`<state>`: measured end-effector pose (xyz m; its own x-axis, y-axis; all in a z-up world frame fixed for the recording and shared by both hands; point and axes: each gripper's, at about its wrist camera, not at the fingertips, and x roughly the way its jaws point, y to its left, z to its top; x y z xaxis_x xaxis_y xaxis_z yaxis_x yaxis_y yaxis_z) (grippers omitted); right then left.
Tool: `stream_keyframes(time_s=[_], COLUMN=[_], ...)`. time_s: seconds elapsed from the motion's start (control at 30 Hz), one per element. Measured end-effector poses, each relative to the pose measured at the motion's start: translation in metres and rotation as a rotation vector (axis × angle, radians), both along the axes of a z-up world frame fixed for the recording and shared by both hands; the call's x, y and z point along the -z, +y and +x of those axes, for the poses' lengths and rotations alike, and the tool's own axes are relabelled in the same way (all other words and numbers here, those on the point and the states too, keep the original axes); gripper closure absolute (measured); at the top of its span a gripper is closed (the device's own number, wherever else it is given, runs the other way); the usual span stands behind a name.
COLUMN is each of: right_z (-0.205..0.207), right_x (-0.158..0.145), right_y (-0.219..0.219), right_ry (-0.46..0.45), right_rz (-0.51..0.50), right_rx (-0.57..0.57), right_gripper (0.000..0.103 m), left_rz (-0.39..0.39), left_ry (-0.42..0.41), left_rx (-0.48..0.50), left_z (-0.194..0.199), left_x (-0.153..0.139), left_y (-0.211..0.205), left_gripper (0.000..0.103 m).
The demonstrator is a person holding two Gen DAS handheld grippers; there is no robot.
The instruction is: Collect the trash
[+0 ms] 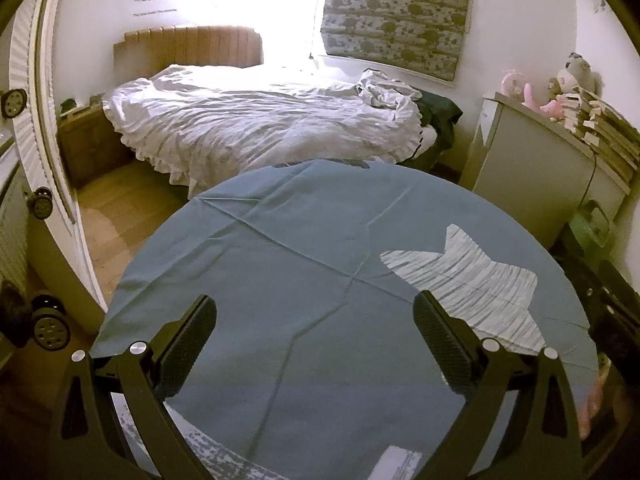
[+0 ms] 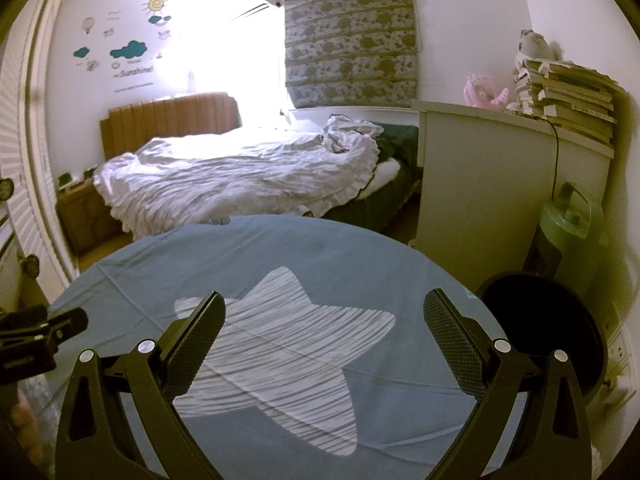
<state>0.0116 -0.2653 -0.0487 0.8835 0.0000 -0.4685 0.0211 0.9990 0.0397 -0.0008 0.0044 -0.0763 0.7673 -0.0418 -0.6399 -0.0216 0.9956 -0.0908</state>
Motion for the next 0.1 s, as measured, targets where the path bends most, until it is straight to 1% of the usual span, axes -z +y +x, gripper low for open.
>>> stream_keyframes(time_s=[0.1], right_z=[0.0], right_x=[0.0], right_y=[-0.0002], right_ry=[0.0], right_rz=[0.001], right_rx=[0.0], right_gripper=[0.005], left_rz=[0.0], left_ry=[-0.002], left_rx=[0.0], left_z=[-0.0001], left_x=[-0.0001], left_y=[0.0006], left_gripper=[0.005])
